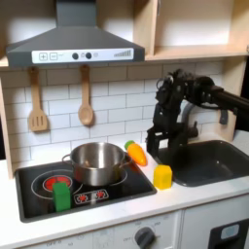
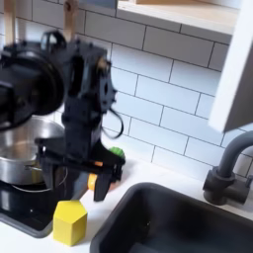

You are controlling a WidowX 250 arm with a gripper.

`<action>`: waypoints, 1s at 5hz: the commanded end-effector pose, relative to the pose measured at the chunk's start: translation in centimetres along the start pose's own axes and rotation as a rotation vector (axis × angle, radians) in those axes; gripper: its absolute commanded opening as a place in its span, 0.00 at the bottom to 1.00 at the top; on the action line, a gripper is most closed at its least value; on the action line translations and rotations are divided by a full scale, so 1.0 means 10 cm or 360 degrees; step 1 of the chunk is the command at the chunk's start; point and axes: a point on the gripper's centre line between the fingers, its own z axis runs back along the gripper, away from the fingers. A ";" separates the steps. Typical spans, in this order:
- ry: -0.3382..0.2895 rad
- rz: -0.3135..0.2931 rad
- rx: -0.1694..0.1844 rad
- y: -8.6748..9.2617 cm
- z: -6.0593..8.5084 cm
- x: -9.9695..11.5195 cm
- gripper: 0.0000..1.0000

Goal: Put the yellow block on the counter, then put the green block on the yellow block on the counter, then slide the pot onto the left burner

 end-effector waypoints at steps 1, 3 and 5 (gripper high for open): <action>-0.0061 0.0079 0.0003 0.32 0.29 0.00 1.00; 0.0060 0.0133 0.0036 0.76 0.20 -0.42 1.00; 0.0093 0.0203 0.0041 1.05 0.23 -0.58 1.00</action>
